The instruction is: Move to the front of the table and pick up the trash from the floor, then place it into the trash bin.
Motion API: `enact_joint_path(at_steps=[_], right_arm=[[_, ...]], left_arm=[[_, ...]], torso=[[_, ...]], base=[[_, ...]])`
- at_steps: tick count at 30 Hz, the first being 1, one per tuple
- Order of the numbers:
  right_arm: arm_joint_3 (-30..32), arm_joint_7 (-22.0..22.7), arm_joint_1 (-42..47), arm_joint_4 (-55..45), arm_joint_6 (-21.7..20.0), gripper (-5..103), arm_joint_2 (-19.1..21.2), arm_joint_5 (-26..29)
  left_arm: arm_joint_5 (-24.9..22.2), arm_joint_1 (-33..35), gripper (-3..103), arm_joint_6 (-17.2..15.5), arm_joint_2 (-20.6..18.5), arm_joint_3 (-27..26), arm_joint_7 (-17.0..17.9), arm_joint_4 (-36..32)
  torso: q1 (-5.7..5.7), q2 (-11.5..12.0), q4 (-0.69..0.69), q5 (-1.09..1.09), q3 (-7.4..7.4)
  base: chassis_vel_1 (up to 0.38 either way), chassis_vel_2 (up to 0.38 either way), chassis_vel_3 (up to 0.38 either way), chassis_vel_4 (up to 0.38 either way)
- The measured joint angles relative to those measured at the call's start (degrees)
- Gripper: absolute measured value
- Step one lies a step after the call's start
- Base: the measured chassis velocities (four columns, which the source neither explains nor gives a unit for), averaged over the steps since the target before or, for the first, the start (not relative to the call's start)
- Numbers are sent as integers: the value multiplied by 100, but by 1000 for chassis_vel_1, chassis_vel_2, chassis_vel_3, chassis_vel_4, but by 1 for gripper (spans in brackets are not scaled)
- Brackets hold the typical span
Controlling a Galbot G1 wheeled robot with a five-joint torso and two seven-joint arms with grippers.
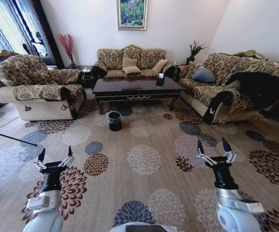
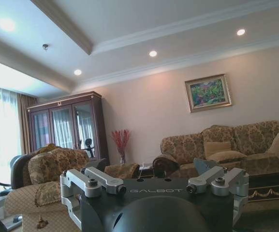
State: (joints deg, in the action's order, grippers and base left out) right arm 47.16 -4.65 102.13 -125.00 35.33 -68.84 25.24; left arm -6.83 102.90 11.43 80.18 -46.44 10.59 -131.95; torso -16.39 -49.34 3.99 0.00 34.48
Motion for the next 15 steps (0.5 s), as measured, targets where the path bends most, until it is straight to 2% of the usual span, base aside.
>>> enact_joint_path(at_steps=[15], right_arm=[[0, 0, 0, 0, 0, 100, 0, 0]], left_arm=[[0, 0, 100, 0, 0, 0, 0, 0]], torso=[[-181, -411, 0, 0, 229]], base=[[0, 0, 0, 0]])
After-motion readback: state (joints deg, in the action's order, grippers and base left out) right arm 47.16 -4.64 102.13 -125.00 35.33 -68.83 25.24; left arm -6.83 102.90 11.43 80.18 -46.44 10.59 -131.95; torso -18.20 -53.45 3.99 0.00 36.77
